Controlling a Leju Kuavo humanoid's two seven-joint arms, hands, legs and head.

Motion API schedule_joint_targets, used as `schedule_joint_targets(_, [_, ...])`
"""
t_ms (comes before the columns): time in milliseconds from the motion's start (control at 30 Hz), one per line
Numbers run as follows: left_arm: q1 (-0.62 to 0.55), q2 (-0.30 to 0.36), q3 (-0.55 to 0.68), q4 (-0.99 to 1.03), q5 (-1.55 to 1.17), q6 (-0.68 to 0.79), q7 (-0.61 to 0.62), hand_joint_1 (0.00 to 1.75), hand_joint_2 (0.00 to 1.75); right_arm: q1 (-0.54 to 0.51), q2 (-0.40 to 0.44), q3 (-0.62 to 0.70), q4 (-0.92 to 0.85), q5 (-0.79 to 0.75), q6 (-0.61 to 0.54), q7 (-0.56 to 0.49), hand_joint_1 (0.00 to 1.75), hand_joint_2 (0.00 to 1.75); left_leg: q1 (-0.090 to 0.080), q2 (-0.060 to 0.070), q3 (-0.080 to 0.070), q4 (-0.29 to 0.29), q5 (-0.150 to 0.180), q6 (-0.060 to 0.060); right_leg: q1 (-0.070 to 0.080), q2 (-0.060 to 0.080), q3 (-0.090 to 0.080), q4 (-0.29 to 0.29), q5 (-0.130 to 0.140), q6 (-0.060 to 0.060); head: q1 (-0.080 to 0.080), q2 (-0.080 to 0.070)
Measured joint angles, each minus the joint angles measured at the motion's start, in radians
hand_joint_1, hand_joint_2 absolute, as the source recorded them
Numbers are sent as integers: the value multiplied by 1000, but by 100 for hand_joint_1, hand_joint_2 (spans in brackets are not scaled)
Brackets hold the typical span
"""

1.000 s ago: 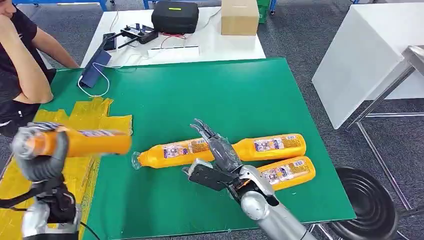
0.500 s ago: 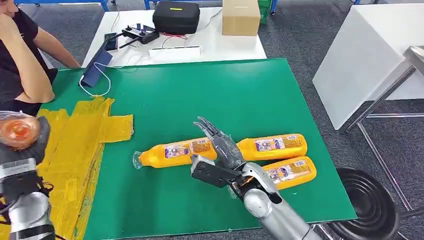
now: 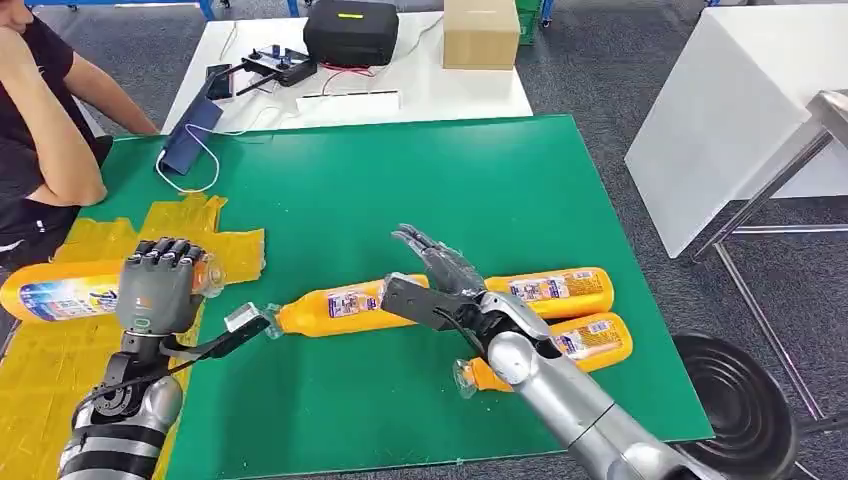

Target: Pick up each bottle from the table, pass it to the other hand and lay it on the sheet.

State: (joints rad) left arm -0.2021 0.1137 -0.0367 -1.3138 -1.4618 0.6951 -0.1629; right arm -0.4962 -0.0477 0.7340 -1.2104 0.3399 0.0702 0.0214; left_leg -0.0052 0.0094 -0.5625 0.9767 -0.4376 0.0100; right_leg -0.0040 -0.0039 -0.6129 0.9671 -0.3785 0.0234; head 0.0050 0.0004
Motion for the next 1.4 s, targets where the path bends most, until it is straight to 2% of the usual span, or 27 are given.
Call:
schedule_joint_targets(233, [-46,37,-70,153,79,-7,-74,175,175,-13,-4,33,21,-13,14,14,0,0,0,0,0,0,0,0,0,0,0,0,0,0,0,0])
schedule_joint_targets(433, [-99,69,-144,253,326,-247,-203,175,175,-38,0,71,60,-10,61,34,0,0,0,0,0,0,0,0,0,0,0,0,0,0,0,0])
schedule_joint_targets(733, [-151,98,-198,287,443,-383,-256,175,175,-63,34,119,138,8,68,45,0,0,0,-1,0,0,0,0,0,0,0,0,0,0,0,0])
schedule_joint_targets(767, [-153,100,-200,290,452,-397,-261,175,175,-65,38,123,144,12,69,47,0,175,0,-1,0,0,0,0,0,0,0,0,0,0,0,0])
schedule_joint_targets(800, [-156,101,-202,291,463,-412,-266,0,0,-66,40,126,151,19,72,48,0,175,0,-1,0,0,0,0,0,0,0,0,0,0,0,0])
schedule_joint_targets(967, [-188,113,-223,323,555,-568,-307,0,0,-71,69,157,223,71,78,56,0,175,0,-2,0,0,1,0,0,-1,1,0,0,0,0,0])
schedule_joint_targets(1167, [-205,119,-245,358,553,-594,-303,0,0,-86,90,174,277,88,71,55,0,175,0,-1,1,0,1,0,0,0,1,0,0,0,0,0])
schedule_joint_targets(1400, [-259,122,-282,411,597,-666,-302,0,0,-130,134,218,391,198,81,85,0,175,0,-1,4,0,1,-1,0,0,3,0,0,0,0,0])
